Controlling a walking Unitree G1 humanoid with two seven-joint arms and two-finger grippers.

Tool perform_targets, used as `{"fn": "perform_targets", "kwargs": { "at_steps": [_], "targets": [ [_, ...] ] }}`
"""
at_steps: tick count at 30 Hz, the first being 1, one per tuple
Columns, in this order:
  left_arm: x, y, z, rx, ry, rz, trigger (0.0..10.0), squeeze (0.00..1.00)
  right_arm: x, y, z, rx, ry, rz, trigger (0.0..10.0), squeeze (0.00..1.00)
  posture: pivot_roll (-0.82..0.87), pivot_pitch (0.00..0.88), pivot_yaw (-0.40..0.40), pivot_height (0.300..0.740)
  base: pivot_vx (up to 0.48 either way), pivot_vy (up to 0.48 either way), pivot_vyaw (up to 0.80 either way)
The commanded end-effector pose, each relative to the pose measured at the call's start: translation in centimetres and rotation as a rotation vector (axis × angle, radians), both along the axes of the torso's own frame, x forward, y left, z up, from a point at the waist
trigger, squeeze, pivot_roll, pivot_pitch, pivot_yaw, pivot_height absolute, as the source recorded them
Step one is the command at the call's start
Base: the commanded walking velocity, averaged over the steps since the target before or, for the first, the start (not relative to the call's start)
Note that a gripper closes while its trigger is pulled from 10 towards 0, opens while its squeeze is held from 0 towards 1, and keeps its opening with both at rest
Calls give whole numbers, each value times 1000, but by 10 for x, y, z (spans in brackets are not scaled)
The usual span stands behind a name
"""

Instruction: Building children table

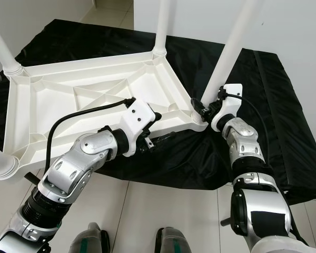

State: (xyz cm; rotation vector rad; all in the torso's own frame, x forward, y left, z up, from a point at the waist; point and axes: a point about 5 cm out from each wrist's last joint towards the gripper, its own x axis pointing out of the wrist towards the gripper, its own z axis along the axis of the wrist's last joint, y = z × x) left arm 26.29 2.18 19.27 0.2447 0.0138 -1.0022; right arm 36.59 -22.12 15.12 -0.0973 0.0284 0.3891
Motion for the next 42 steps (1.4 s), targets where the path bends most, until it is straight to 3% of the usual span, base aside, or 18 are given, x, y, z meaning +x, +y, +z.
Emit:
{"fn": "perform_targets", "kwargs": {
  "at_steps": [1, 10, 12, 13, 16, 19, 21, 23, 26, 33, 38, 39, 41, 42],
  "targets": [
    [-3, -3, 0, 6, 7, -31, 10000, 0, -2, -2, -9, -13, 46, 0, 0, 0, -40, 4, -45, 740, 0, 0, 0],
    [-2, -2, 0, 3, 7, -26, 10000, 0, 1, -7, -7, 8, 25, -135, 0, 0, -40, 10, -48, 740, 0, 0, 0],
    [-2, -2, 0, 2, 8, -22, 10000, 0, 1, -6, -5, 66, 20, -292, 0, 0, -48, 17, -46, 740, 0, 0, 0],
    [-2, -2, 0, 2, 8, -22, 10000, 0, 1, -6, -5, 66, 20, -292, 0, 0, -48, 17, -46, 740, 0, 0, 0],
    [-3, -2, -1, 1, 11, -22, 10000, 0, -3, -5, -5, 89, 5, -444, 0, 0, -50, 26, -45, 740, 0, 0, 0],
    [-3, -2, -1, 1, 13, -20, 10000, 0, -8, -6, -5, 92, -6, -552, 0, 0, -52, 28, -44, 740, 0, 0, 0],
    [-3, -2, -1, 1, 13, -20, 10000, 0, -8, -6, -5, 92, -6, -552, 0, 0, -52, 28, -44, 740, 0, 0, 0],
    [-3, -1, -1, 2, 15, -21, 10000, 0, -17, -3, -7, 84, -24, -707, 0, 0, -53, 33, -41, 740, 0, 0, 0],
    [-3, -1, -1, 3, 17, -22, 10000, 0, -28, 7, -9, 87, -39, -815, 0, 0, -53, 37, -41, 740, 0, 0, 0],
    [-4, -1, -1, 1, 18, -20, 10000, 0, -41, 30, -5, 132, -39, -919, 0, 0, -52, 39, -47, 740, 0, 0, 0],
    [-4, -2, -1, -2, 18, -18, 10000, 0, -40, 33, -7, 122, -3, -901, 0, 0, -52, 37, -47, 740, 0, 0, 0],
    [-4, -1, -1, -2, 18, -18, 10000, 0, -40, 31, -6, 111, -1, -909, 8235, 0, -52, 37, -48, 740, 0, 0, 0],
    [-4, -1, -1, -2, 18, -18, 10000, 0, -41, 30, -5, 103, -1, -915, 8235, 0, -52, 37, -47, 740, 0, 0, 0],
    [-4, -1, -1, -1, 18, -17, 10000, 0, -40, 28, -4, 101, 6, -911, 10000, 0, -51, 37, -48, 740, 0, 0, 0]
  ]
}}
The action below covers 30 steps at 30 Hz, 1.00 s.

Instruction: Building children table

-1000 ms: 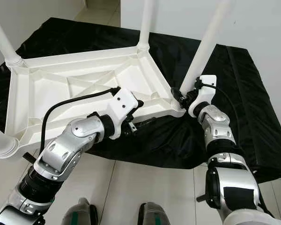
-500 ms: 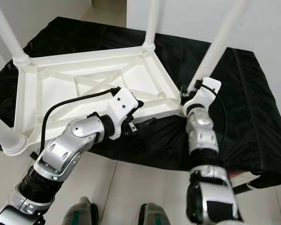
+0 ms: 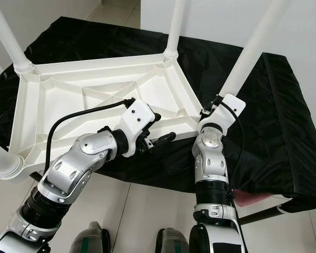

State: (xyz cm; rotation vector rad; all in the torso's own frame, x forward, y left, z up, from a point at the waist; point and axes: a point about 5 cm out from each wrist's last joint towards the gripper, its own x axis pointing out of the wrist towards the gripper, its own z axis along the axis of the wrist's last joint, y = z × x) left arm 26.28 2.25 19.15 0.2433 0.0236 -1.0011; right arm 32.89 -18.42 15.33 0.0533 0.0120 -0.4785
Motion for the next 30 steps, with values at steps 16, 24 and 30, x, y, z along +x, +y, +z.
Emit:
{"fn": "perform_targets", "kwargs": {
  "at_steps": [16, 24, 30],
  "targets": [
    [-4, -1, -1, 2, 10, -18, 10000, 0, 13, -11, 1, 39, 4, 429, 10000, 0, -46, 31, -48, 740, 0, 0, 0],
    [-4, -2, -1, 5, 8, -27, 10000, 0, 13, -20, 2, -95, 30, 775, 10000, 0, -47, 22, -44, 740, 0, 0, 0],
    [-4, -2, -1, 9, 7, -33, 10000, 0, 19, -35, 1, -165, 63, 836, 10000, 0, -46, 14, -36, 740, 0, 0, 0]
  ]
}}
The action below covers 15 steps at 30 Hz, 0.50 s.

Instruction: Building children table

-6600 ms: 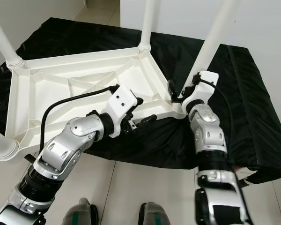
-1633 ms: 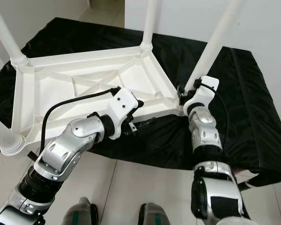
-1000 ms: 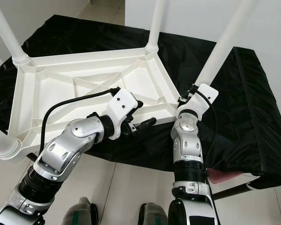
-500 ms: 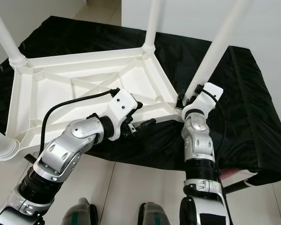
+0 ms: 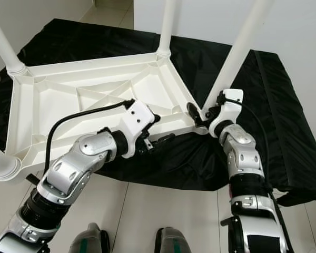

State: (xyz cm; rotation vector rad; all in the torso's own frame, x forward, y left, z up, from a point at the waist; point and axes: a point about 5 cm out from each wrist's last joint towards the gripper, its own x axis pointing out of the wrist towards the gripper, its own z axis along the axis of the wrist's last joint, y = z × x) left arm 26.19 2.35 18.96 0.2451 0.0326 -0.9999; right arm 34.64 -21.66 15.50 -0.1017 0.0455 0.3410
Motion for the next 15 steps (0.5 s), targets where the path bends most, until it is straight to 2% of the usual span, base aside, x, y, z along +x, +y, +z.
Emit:
{"fn": "perform_targets", "kwargs": {
  "at_steps": [1, 3, 4, 5, 6, 15],
  "targets": [
    [-3, -3, 1, 5, 0, -37, 10000, 0, 3, -5, -2, -37, 10, 15, 10000, 0, -46, 14, -36, 740, 0, 0, 0],
    [-4, -3, 1, 6, -1, -38, 10000, 0, 5, -8, -4, -48, 17, 19, 4980, 0, -43, 12, -35, 740, 0, 0, 0],
    [-4, -3, 1, 6, -1, -38, 10000, 0, 5, -8, -4, -48, 17, 19, 4980, 0, -43, 12, -35, 740, 0, 0, 0],
    [-4, -3, 1, 6, -1, -38, 10000, 0, 6, -9, -5, -51, 23, 18, 4353, 0, -40, 12, -35, 740, 0, 0, 0],
    [-4, -3, 1, 7, 0, -39, 10000, 0, 6, -11, -6, -59, 27, 23, 0, 0, -37, 12, -36, 740, 0, 0, 0],
    [-6, -3, 0, 7, 6, -37, 10000, 0, 5, -16, -12, -69, 38, 40, 0, 0, -35, 22, -38, 740, 0, 0, 0]
  ]
}}
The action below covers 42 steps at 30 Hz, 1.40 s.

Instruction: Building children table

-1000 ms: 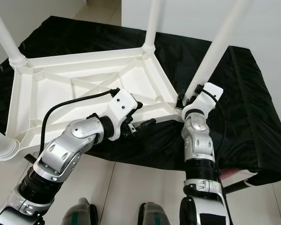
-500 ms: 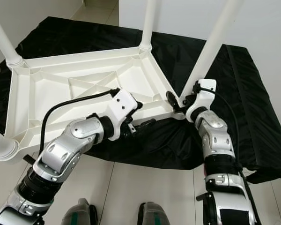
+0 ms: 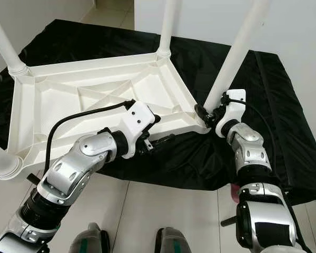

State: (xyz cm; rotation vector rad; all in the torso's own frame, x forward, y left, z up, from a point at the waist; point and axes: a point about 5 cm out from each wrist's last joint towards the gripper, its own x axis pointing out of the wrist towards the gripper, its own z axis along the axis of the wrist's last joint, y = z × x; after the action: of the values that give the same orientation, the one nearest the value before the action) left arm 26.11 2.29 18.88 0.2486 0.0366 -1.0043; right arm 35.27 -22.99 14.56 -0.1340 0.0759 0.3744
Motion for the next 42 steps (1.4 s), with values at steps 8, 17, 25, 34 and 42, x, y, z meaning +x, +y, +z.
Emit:
{"fn": "perform_targets", "kwargs": {
  "at_steps": [8, 17, 25, 34, 42],
  "targets": [
    [-6, -3, 0, -1, 8, -34, 10000, 0, -1, 0, -4, 47, -12, -64, 0, 0, -40, 29, -41, 740, 0, 0, 0],
    [-6, -3, 0, -4, 9, -26, 10000, 0, -3, 1, -10, 84, 4, -266, 0, 0, -39, 33, -51, 740, 0, 0, 0],
    [-7, -2, 0, -3, 13, -27, 10000, 0, -15, 14, -9, 81, -25, -534, 0, 0, -49, 45, -45, 740, 0, 0, 0],
    [-7, -3, 0, -7, 17, -27, 10000, 0, -36, 35, -7, 158, -66, -810, 0, 0, -40, 57, -52, 740, 0, 0, 0],
    [-8, -3, 0, -7, 21, -18, 10000, 0, -39, 37, -5, 143, -57, -869, 0, 0, -37, 59, -54, 740, 0, 0, 0]
  ]
}}
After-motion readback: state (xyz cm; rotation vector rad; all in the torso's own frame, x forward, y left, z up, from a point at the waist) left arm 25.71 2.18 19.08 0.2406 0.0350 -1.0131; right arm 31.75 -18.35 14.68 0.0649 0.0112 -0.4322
